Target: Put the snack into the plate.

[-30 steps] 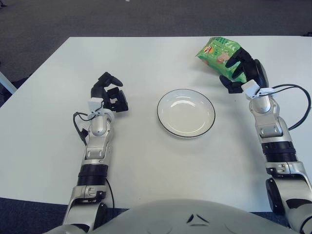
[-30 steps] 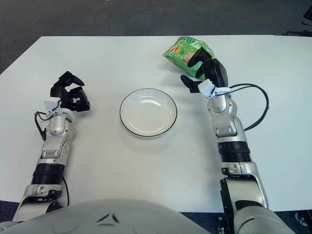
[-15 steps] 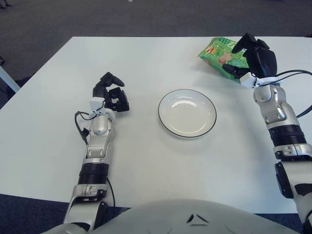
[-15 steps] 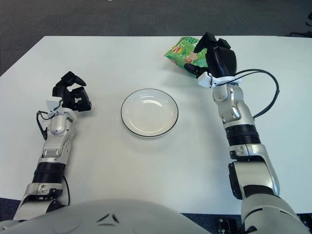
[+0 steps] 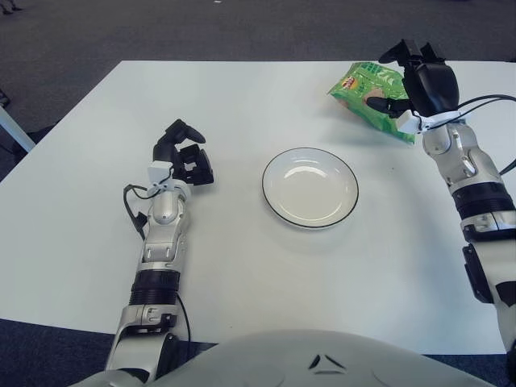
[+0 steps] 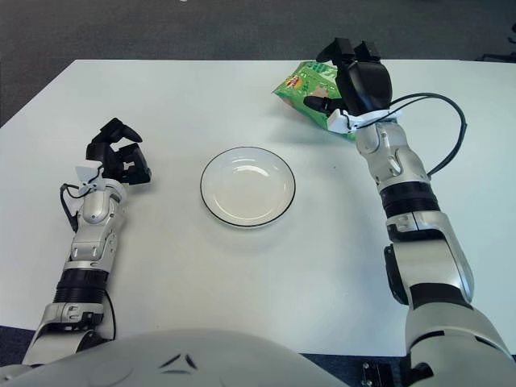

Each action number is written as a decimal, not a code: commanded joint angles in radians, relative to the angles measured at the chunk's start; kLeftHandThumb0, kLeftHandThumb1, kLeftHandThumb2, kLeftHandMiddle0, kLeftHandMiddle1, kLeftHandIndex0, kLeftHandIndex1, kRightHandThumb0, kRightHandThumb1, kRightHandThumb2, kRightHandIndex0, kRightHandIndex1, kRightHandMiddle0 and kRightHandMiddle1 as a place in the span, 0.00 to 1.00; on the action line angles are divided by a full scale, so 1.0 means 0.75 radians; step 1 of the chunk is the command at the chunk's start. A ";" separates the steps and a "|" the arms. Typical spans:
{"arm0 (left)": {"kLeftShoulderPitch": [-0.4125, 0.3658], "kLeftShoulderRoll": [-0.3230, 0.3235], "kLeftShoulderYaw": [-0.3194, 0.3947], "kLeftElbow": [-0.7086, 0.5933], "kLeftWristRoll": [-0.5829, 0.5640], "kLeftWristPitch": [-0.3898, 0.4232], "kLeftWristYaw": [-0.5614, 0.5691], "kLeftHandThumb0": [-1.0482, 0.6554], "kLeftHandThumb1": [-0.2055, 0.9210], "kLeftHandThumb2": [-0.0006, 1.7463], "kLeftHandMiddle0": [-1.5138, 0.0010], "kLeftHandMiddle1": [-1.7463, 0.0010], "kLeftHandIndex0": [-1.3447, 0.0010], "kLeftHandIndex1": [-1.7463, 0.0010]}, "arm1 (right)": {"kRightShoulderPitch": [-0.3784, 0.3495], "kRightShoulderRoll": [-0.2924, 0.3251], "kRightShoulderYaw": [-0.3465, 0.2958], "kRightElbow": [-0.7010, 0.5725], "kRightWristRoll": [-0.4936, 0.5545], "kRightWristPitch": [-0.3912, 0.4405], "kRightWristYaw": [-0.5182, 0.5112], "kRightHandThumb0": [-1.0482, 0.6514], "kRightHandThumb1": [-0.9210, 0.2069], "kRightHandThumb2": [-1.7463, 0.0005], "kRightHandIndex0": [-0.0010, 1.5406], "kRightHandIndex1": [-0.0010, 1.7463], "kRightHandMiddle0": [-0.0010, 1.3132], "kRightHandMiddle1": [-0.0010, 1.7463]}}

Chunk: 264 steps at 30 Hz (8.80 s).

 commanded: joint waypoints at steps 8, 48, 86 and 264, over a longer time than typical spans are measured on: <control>0.169 -0.079 -0.012 0.092 0.016 -0.005 0.007 0.26 0.21 0.95 0.13 0.00 0.37 0.00 | -0.285 0.010 0.127 0.386 -0.052 -0.043 0.004 0.06 0.00 0.66 0.00 0.21 0.00 0.40; 0.201 -0.081 -0.017 0.073 0.038 -0.023 0.011 0.25 0.20 0.96 0.13 0.00 0.36 0.00 | -0.527 0.219 0.147 0.887 0.146 0.139 0.324 0.01 0.00 0.41 0.00 0.00 0.00 0.00; 0.230 -0.083 -0.011 0.043 0.068 -0.037 0.040 0.25 0.20 0.96 0.13 0.00 0.36 0.00 | -0.293 0.206 0.088 0.896 0.244 0.167 0.416 0.05 0.00 0.46 0.06 0.04 0.00 0.28; 0.239 -0.104 -0.045 0.068 0.106 -0.087 0.096 0.25 0.20 0.96 0.14 0.00 0.35 0.00 | -0.175 0.104 0.405 0.854 0.095 0.060 0.162 0.62 0.82 0.09 0.58 0.83 0.54 1.00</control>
